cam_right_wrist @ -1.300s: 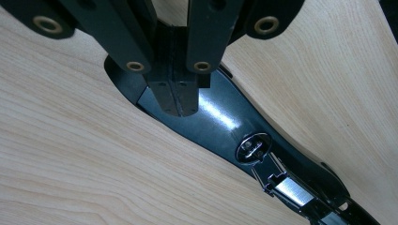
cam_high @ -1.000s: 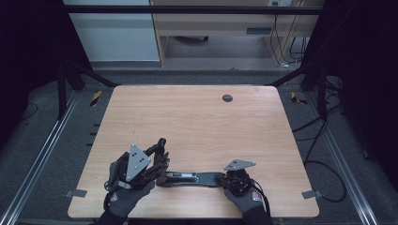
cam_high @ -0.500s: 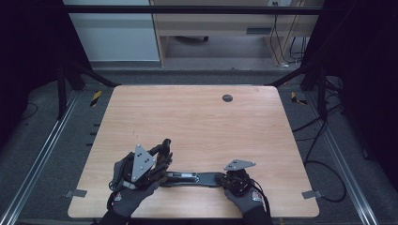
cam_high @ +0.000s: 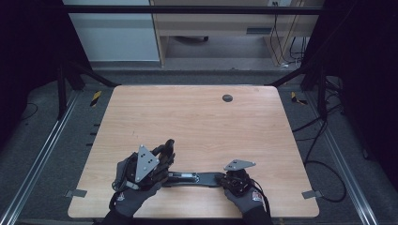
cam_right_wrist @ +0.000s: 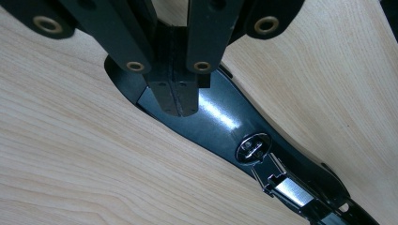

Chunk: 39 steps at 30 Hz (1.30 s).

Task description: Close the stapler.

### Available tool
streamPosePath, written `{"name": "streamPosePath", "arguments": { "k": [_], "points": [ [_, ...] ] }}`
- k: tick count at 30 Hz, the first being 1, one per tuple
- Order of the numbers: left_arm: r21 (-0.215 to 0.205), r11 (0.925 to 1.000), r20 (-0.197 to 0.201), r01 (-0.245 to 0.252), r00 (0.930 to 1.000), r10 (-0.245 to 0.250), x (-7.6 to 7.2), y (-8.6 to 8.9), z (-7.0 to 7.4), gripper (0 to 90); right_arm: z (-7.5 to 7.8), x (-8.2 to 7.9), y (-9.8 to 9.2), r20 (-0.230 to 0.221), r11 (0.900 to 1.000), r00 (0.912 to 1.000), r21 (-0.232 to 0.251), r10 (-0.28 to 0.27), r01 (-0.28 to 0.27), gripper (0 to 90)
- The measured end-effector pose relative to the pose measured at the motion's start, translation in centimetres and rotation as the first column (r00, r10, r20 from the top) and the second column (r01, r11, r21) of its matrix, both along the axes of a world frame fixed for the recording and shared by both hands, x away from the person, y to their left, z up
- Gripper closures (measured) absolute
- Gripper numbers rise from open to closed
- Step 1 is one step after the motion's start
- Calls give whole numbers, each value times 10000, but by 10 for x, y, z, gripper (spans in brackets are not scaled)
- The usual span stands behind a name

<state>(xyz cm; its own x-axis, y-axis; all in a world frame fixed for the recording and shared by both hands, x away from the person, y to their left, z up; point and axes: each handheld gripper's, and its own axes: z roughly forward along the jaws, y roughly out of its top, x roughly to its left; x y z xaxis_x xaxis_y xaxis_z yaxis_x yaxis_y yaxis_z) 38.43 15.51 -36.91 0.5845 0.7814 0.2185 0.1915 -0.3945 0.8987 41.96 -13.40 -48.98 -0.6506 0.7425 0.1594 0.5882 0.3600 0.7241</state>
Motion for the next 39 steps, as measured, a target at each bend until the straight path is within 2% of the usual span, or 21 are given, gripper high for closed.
{"name": "streamPosePath", "arguments": {
  "k": [32,39],
  "points": [
    [316,9994,140,158,9998,-162,0,-13,-4,546,0,0,0,54,10000,10000,-24,23,-23,900],
    [584,9979,251,295,9992,-310,0,-21,-6,540,0,0,0,20,10000,10000,-12,3,-3,900]
  ]
}}
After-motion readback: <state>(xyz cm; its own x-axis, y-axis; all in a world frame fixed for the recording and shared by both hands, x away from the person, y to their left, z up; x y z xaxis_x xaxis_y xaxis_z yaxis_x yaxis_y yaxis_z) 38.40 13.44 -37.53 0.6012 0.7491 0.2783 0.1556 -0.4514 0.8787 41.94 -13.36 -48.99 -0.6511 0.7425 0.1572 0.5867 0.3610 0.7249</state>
